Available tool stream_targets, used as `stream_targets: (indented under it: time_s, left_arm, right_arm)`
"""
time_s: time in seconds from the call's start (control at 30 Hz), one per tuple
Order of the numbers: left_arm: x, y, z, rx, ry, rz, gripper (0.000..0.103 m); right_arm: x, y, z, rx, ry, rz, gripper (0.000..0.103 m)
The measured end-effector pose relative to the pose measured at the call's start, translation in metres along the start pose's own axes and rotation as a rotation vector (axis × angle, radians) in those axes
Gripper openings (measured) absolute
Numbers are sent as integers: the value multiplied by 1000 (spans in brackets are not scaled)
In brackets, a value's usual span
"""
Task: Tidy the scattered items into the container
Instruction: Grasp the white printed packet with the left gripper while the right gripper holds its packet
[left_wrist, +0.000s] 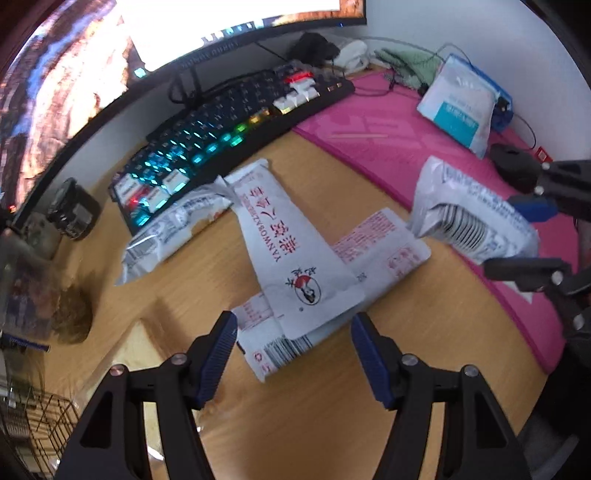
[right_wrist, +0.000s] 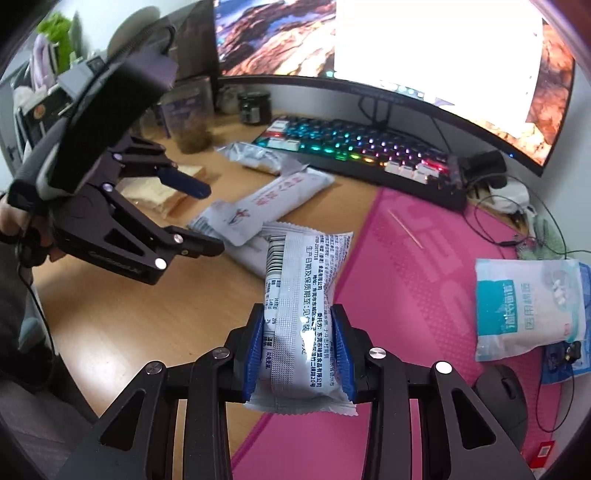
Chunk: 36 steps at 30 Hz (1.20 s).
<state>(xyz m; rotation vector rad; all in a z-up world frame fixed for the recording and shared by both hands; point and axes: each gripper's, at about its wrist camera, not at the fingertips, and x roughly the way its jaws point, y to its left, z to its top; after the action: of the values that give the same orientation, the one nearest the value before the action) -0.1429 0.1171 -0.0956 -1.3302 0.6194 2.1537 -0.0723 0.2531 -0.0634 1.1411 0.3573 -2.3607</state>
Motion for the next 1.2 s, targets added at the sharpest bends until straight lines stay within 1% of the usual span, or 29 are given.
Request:
stream_targets:
  time_s: [0.13,0.17,0.27,0.33,0.37,0.47,0.57,0.67,0.73,0.77,0.83,0.9,0.93,0.97,1.1,1.2]
  left_arm:
    - [1,-6,-1,33,10,5,71]
    - [0,-9,-3,35,19,-9,71]
    - [-3,-22,-14,54,69,-85,71]
    - [-8,-30,-22,71,80,-116,71]
    - [-12,-32,-24,70,75,-113,71]
    - [-26,-28,-22,52,17,-82,71]
    - [-26,-16,-12,51,-15,-65,71]
    - [-10,-12,-4,76,13,-56,71]
    - [3,-13,0,90,39,-68,72]
    - [6,-13,1,92,35,-71,71]
    - [10,-12,5,58,42,-93,71]
    - [13,-8,8,-13,48,-107,71]
    - [14,-8,8,-33,39,-107,71]
    - [14,-9,7,-36,28,-101,70]
    - [8,-17,6,-43,25,-86,53]
    - [5,-20,0,-54,36,-76,52]
  right_arm:
    - [0,-4,1,13,-5,7,36]
    - [1,-5,1,14,-5,6,36]
    - [0,-9,2,22,-12,1,36]
    - [-3,-11,2,27,-22,-3,36]
    - [-5,-12,2,31,-29,-5,36]
    - [-11,-12,1,36,-46,-3,36]
    - [-12,-11,0,33,-50,0,36]
    - [-12,-10,0,37,-49,1,36]
    - [-12,-11,0,43,-47,0,36]
    - [-12,-12,0,45,-44,0,36]
    - [-8,-11,0,45,-28,4,36]
    - [-3,-9,-1,44,-9,7,36]
    - [-1,-8,-1,44,-3,8,36]
    - [1,-6,-1,40,1,10,36]
    - [5,-5,-2,44,8,17,36]
    - [5,-5,-2,45,7,11,36]
